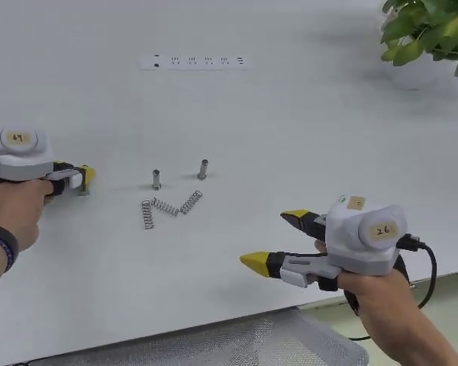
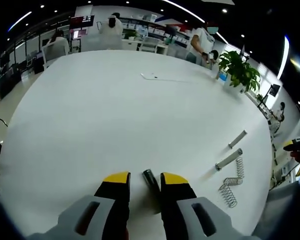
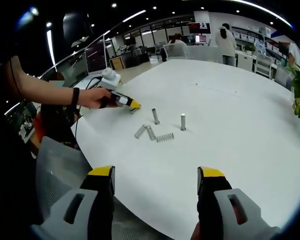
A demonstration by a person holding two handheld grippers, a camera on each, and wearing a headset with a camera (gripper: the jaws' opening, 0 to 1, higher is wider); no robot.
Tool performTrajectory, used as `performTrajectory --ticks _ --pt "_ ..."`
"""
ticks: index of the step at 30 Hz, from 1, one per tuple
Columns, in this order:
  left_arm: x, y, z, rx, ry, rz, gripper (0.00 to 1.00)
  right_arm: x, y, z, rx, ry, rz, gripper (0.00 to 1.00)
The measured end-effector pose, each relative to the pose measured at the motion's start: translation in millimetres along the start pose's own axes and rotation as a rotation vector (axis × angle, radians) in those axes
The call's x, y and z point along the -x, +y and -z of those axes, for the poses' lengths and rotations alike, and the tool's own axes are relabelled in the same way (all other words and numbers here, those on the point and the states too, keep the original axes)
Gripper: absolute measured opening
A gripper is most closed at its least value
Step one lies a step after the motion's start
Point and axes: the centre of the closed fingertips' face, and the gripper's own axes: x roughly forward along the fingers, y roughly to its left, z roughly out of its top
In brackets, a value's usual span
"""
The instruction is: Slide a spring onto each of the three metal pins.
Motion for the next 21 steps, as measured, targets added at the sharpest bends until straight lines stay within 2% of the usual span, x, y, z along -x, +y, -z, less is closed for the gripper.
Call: performTrajectory --ticks 5,8,13,14,15,19,21 --pt "-1.0 -2.8 1.2 -0.021 0.007 -0.016 0.10 -0.1 -0.9 -0.1 0.000 0.001 0.000 0.66" --pt "-1.9 -1.7 0.8 -0.046 0.016 -0.029 0.09 -1.0 0.5 -0.8 0.002 0.002 -0.003 0.66" --pt "-3.2 -0.7 -0.7 -0.041 0.030 -0.044 0.09 -3.1 2.6 -0.6 0.006 0.005 -0.012 0.66" --pt "-3.7 0.5 -0.8 -0.059 0.038 -0.057 0.08 -3.6 3.3 -0.5 0.008 0.007 -0.013 0.66" --pt "-3.6 -0.8 -0.6 -0.075 0.041 -0.059 0.08 -3.9 3.7 -0.4 0.009 0.008 -0.014 0.66" --pt "-2.3 -6.3 3.3 -0.078 0.059 -0.066 0.05 -5.1 5.0 -1.3 0.009 0.006 -0.017 0.65" --pt "-2.7 -4.3 1.8 -0.081 0.060 -0.077 0.04 -5.9 5.8 -1.5 0.010 0.006 -0.021 0.65"
